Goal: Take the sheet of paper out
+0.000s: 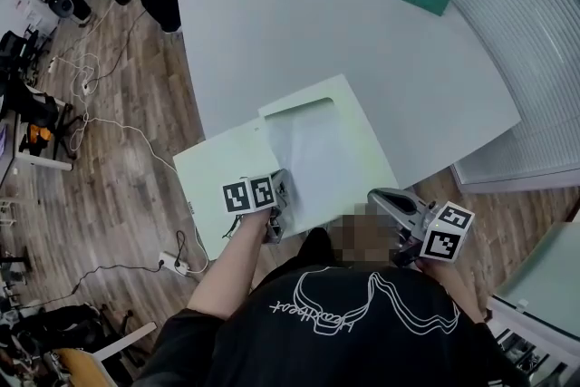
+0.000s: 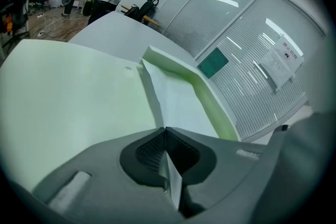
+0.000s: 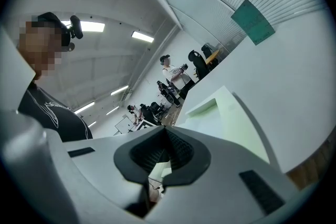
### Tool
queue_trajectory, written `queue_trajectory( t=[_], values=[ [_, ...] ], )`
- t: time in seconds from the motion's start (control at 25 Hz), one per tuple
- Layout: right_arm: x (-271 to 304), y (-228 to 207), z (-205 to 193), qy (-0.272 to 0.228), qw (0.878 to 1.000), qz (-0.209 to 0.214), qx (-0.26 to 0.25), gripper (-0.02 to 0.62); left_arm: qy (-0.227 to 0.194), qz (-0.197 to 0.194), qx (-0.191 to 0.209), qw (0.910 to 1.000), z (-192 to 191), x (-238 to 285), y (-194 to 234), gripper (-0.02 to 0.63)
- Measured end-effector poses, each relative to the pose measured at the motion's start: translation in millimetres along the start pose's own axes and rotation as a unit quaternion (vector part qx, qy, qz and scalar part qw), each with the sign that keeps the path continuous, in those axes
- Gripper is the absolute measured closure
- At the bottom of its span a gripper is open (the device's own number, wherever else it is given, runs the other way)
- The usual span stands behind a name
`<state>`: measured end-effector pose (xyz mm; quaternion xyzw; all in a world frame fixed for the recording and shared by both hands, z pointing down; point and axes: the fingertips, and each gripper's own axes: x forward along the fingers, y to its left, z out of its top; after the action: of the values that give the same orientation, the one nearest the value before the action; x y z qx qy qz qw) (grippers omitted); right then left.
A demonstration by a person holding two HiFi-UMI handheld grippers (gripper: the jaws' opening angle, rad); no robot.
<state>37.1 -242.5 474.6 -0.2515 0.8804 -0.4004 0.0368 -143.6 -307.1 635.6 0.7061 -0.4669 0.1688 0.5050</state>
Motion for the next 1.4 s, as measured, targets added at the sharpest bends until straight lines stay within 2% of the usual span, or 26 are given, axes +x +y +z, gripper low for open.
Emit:
queue_trajectory(
  t=[0.52, 0.88, 1.08, 1.4],
  values=[
    [25, 10, -10, 0.028, 0.999, 0.027, -0.001, 0.586, -0.014, 0.048, -0.029, 0.9984, -13, -48, 47, 0.592],
    [55, 35, -23, 0.059, 0.995, 0.081, -0.023, 0.586, -0.035, 0.082, -0.038, 0.9953, -24, -90, 79, 0.592],
    [63, 52, -30, 0.068, 0.992, 0.108, -0.017, 0.586, -0.053, 0.095, -0.046, 0.993, -26, -116, 93, 0.592],
    [61, 57, -38, 0.077, 0.991, 0.09, -0.06, 0.586, -0.081, 0.101, -0.062, 0.9896, -32, -144, 98, 0.592]
  ],
)
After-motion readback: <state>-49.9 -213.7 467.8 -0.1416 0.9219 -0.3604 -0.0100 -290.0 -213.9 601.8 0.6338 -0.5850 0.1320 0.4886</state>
